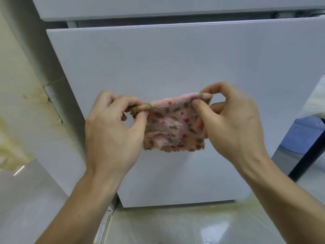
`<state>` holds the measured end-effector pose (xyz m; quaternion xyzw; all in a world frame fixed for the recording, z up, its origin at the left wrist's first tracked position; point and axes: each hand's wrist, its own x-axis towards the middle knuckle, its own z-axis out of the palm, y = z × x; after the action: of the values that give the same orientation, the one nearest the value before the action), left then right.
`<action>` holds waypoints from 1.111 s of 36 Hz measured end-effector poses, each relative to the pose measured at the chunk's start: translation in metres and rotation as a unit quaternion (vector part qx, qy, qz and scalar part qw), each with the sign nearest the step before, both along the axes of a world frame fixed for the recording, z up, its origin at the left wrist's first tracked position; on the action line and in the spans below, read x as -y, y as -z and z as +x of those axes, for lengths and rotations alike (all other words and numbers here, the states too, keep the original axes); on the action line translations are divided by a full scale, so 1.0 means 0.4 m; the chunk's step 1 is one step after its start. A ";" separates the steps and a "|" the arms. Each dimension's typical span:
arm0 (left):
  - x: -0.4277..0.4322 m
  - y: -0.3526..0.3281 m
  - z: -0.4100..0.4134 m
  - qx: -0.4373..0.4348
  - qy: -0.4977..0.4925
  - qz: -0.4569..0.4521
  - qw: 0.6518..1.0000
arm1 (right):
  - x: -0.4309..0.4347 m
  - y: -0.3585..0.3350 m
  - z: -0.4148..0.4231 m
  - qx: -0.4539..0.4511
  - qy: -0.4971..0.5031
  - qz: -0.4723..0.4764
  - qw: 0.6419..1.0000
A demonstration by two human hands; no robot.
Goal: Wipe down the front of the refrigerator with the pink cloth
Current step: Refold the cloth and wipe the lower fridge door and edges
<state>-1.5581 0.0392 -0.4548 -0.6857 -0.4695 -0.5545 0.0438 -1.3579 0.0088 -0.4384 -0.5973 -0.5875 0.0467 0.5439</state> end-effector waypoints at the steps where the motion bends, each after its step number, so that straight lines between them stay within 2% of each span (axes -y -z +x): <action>1: -0.006 0.000 0.006 0.013 0.006 0.004 1.000 | -0.002 0.008 -0.019 -0.041 -0.010 0.024 0.999; 3: -0.020 0.001 0.021 0.030 0.007 0.020 0.999 | -0.015 0.040 -0.063 -0.100 -0.036 0.099 0.989; 5: -0.035 0.007 0.035 0.038 -0.010 0.045 0.998 | -0.041 0.088 -0.104 -0.103 -0.065 0.178 0.976; 6: -0.042 0.011 0.040 0.044 -0.015 0.054 0.997 | -0.061 0.117 -0.115 -0.063 -0.066 0.213 0.973; 8: -0.057 0.020 0.043 0.056 -0.012 0.064 0.996 | -0.107 0.175 -0.120 0.090 -0.015 0.265 0.960; 10: -0.067 0.028 0.038 0.058 0.000 0.076 0.995 | -0.149 0.214 -0.110 0.216 0.062 0.299 0.927; 12: -0.073 0.035 0.026 0.052 0.010 0.096 0.994 | -0.170 0.228 -0.103 0.269 0.091 0.310 0.907; 16: -0.096 0.063 -0.036 0.049 -0.010 0.145 0.988 | -0.187 0.257 -0.097 0.332 0.106 0.242 0.905; 20: -0.133 0.089 -0.114 0.003 -0.104 0.163 0.981 | -0.211 0.254 -0.117 0.348 0.147 0.215 0.900; 23: -0.144 0.107 -0.137 -0.023 -0.104 0.159 0.981 | -0.221 0.212 -0.155 0.342 0.165 0.235 0.895; 28: -0.151 0.134 -0.150 0.003 -0.089 0.148 0.985 | -0.245 0.059 -0.268 0.298 0.192 0.278 0.893; 32: -0.170 0.146 -0.200 0.006 -0.127 0.146 0.981 | -0.263 0.017 -0.340 0.253 0.245 0.291 0.889; 36: -0.208 0.148 -0.265 -0.005 -0.171 0.153 0.973 | -0.268 0.072 -0.345 0.268 0.209 0.320 0.885; 40: -0.233 0.160 -0.293 -0.017 -0.166 0.116 0.979 | -0.248 0.306 -0.329 0.362 0.108 0.274 0.884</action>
<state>-1.6753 0.1323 -0.5190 -0.5974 -0.5085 -0.5788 0.2226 -1.4896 0.1079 -0.5609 -0.4593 -0.6651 -0.3946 0.4371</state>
